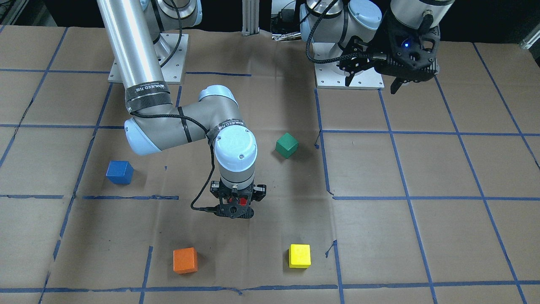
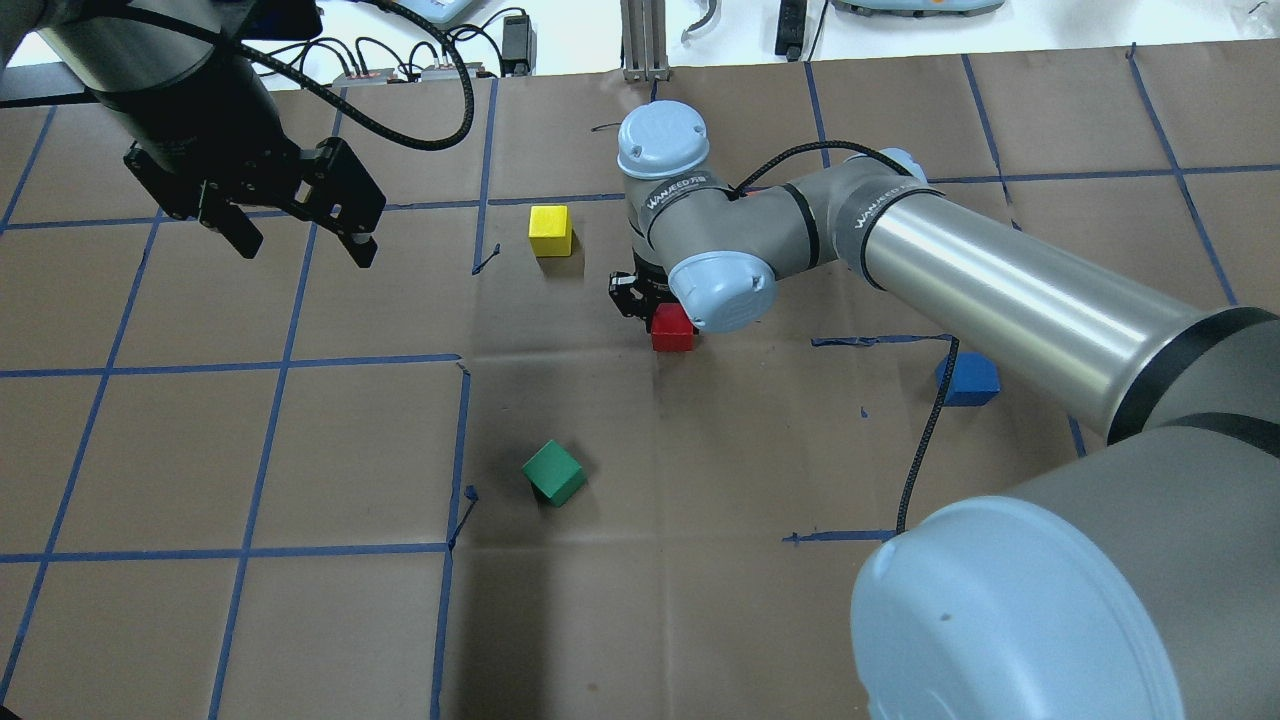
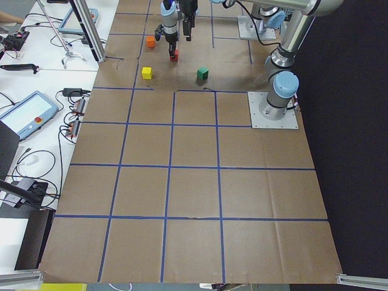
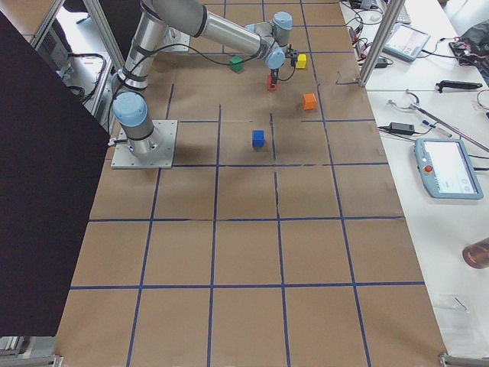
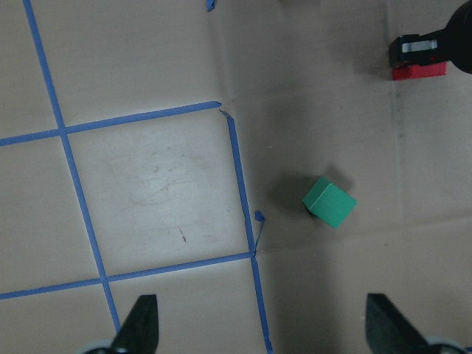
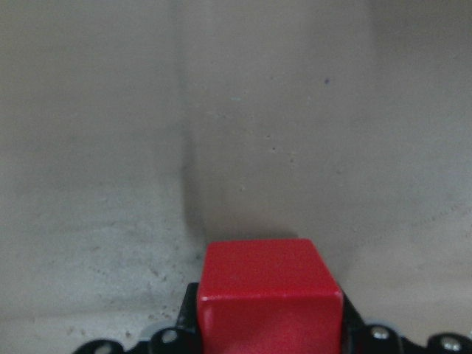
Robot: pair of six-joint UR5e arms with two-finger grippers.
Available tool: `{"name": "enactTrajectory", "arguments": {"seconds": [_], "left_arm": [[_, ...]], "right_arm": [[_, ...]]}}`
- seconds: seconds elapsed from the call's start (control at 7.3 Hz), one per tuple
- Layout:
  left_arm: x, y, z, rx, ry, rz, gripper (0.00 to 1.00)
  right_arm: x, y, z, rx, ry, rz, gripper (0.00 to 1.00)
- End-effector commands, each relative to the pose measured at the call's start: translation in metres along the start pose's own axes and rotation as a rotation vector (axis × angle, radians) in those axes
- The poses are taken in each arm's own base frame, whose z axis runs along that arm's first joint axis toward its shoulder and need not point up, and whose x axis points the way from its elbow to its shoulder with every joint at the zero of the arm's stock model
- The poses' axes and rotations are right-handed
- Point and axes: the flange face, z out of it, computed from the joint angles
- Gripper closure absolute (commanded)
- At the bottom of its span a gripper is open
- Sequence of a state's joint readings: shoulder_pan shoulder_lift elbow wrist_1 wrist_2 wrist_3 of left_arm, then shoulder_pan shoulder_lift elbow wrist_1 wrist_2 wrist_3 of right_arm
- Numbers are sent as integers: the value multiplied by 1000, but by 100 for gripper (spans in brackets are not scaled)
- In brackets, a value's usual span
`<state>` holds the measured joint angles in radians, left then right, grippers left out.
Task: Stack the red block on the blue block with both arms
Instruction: 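Lift the red cube with the right gripper and carry it over the blue cube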
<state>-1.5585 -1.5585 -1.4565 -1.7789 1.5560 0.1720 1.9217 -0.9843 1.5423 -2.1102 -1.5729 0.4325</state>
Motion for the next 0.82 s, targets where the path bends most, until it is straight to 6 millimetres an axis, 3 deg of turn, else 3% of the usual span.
{"name": "enactTrajectory", "arguments": {"seconds": [0.0,0.14,0.27,0.68], "left_arm": [[-1,-3,7,-13,1,0,0],[-1,-3,13,-26,2,1,0],[-1,-3,15,-30,4,1,0],[-1,-5,18,-33,6,-4,0]], "right_arm": [[0,-2,-71,32,-15,1,91],[10,-2,-110,41,-11,14,91],[31,-4,-128,43,-10,35,91],[108,-29,-155,48,17,30,91]]}}
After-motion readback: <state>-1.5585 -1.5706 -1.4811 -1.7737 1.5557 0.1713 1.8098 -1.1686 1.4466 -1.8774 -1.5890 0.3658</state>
